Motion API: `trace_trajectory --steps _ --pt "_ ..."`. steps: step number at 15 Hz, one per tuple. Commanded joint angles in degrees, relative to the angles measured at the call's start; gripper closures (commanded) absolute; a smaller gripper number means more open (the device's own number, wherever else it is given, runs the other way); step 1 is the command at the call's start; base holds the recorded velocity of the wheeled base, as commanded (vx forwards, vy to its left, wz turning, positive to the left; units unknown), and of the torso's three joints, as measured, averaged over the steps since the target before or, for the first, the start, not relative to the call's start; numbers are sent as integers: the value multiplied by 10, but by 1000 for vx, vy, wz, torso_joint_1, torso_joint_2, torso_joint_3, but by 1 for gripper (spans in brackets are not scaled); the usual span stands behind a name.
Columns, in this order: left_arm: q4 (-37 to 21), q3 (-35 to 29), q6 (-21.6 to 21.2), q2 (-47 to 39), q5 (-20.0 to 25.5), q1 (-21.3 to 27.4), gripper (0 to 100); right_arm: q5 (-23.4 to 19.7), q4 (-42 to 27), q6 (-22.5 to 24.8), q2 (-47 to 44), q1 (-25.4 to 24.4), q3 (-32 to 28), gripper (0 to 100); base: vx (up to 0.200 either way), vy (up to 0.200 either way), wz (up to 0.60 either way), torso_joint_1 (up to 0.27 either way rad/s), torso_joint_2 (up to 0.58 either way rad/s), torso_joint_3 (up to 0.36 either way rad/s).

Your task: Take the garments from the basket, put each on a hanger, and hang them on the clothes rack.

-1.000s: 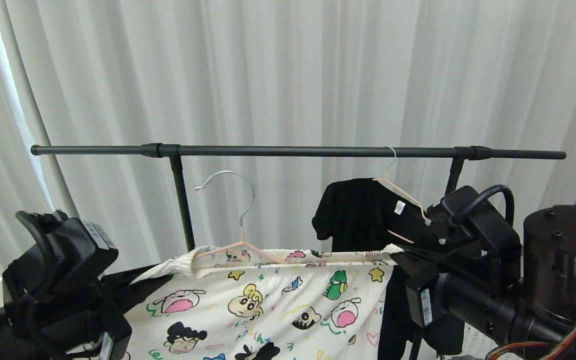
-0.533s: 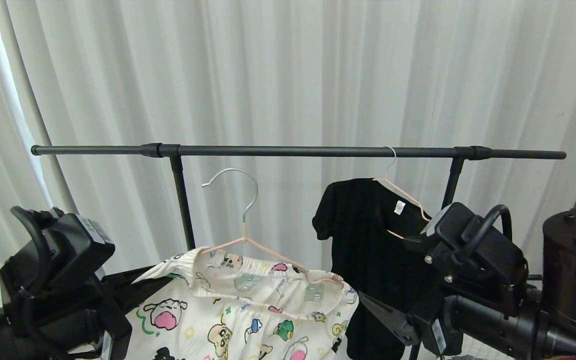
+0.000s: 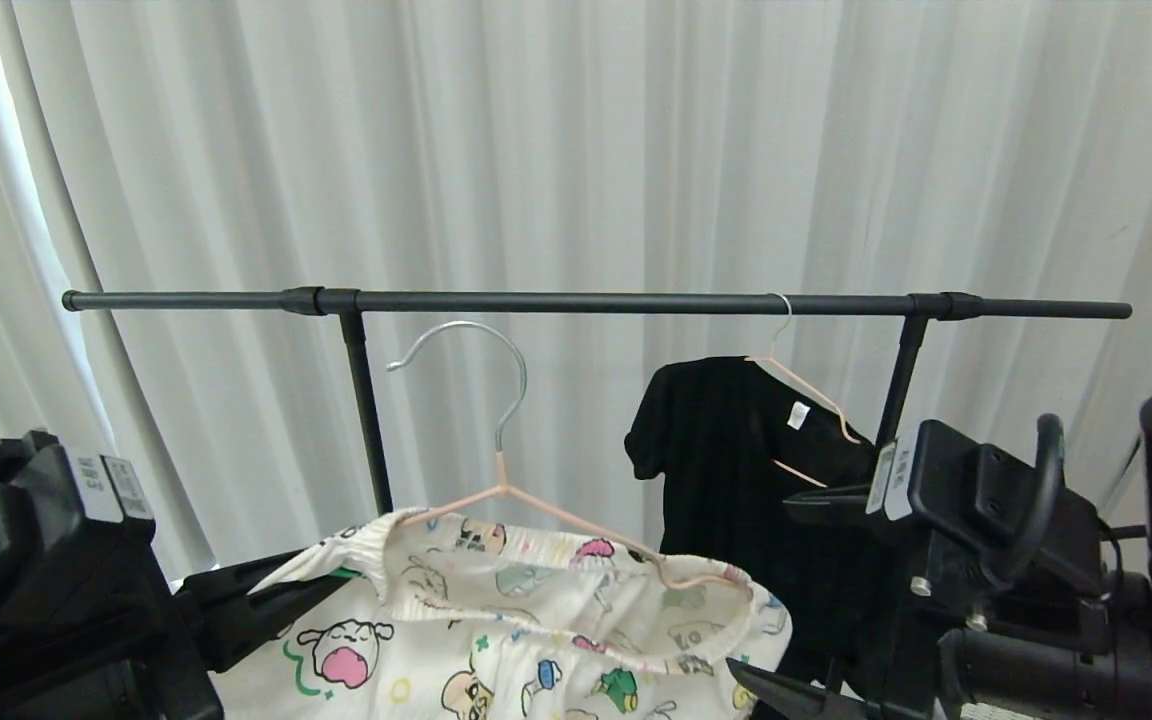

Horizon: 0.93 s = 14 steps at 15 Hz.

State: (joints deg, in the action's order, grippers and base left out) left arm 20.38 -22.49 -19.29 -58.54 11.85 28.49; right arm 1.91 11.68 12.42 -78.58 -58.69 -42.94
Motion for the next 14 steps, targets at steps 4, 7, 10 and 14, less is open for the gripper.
trace_trajectory --steps 4,7,10,14 --pt "0 13 -13 47 4 53 100 -75 -61 25 -117 -2 -137 0 0 0 0 0 0 0" --pt "0 16 -21 49 5 64 100 -99 -98 25 -154 -19 -174 0 0 0 0 0 0 0" --pt "0 17 -33 49 5 83 100 -99 -132 25 -174 -19 -198 0 0 0 0 0 0 0" --pt "0 17 -32 48 5 83 100 -101 -153 21 -170 -19 -207 0 0 0 0 0 0 0"
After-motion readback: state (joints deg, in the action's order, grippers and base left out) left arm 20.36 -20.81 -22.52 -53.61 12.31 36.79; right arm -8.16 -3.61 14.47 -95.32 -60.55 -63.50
